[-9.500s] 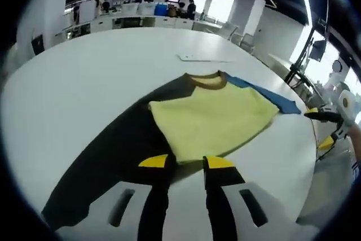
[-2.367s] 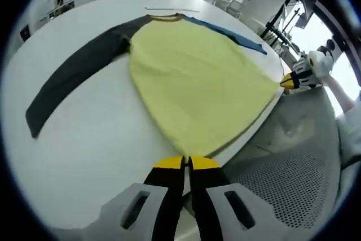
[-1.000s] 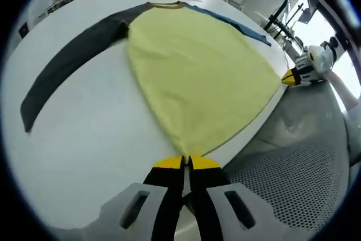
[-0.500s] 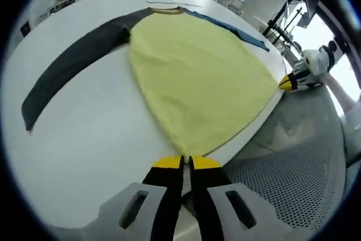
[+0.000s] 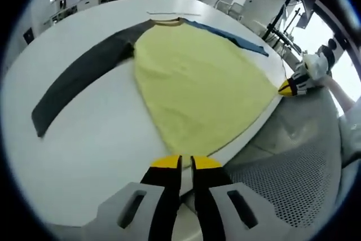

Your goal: Fold the garment on the visible template until the final outline fits inside the template.

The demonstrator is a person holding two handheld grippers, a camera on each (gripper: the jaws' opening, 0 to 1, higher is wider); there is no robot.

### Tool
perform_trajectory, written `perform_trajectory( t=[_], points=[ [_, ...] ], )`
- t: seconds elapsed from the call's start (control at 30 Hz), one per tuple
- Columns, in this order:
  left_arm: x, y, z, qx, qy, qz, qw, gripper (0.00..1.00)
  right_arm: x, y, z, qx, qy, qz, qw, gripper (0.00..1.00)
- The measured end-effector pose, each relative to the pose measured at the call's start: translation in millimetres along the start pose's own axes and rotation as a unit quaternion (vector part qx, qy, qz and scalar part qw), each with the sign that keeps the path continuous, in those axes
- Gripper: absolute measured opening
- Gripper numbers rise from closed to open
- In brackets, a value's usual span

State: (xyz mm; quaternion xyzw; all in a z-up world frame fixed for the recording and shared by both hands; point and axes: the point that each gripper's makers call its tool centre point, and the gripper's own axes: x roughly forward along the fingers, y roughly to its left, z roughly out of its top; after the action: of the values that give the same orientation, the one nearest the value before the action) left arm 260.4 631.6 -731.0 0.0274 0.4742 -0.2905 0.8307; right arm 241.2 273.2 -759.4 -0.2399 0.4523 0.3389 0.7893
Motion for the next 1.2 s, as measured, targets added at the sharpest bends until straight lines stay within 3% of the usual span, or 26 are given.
perform_trajectory(
  t=[0.27,0.47,0.53,0.6,0.67,0.8,0.93,1.1,1.2],
  points=[
    [-21.0,-4.6,19.3,0.011,-0.032,0.011,0.9994,0.14,-10.5,-2.3,10.9,-0.003,-0.014,-0.009,0.9999,0.05],
    [-39.5,-13.2,45.3,0.013,-0.076,0.013,0.997,0.24,-13.3,-1.8,18.7,0.006,-0.03,-0.007,0.9995,0.06],
    [-44.3,-15.0,52.3,0.02,-0.085,0.018,0.996,0.33,-13.6,-1.9,20.0,0.003,-0.032,-0.009,0.9995,0.07],
    [-47.5,-13.3,58.3,0.022,-0.094,0.029,0.9949,0.52,-13.6,-1.4,20.5,0.002,-0.032,-0.009,0.9994,0.08],
    [-50.2,-12.2,62.0,0.032,-0.097,0.038,0.994,0.65,-13.7,-1.2,20.6,0.004,-0.033,-0.009,0.9994,0.08],
    [-56.9,-15.0,69.7,0.045,-0.107,0.039,0.9925,0.63,-16.2,-1.6,22.4,0.009,-0.04,-0.01,0.9991,0.09],
    [-59.6,-17.4,74.4,0.049,-0.116,0.037,0.9914,0.75,-27.8,-9.5,34.2,-0.006,-0.062,-0.037,0.9974,0.12],
    [-60.9,-17.2,79.3,0.056,-0.125,0.042,0.9897,0.87,-40.0,-12.1,45.4,-0.003,-0.08,-0.043,0.9958,0.17],
    [-65.1,-17.8,83.2,0.063,-0.132,0.044,0.9882,0.88,-44.4,-11.3,50.5,-0.008,-0.088,-0.045,0.9951,0.18]
  ],
)
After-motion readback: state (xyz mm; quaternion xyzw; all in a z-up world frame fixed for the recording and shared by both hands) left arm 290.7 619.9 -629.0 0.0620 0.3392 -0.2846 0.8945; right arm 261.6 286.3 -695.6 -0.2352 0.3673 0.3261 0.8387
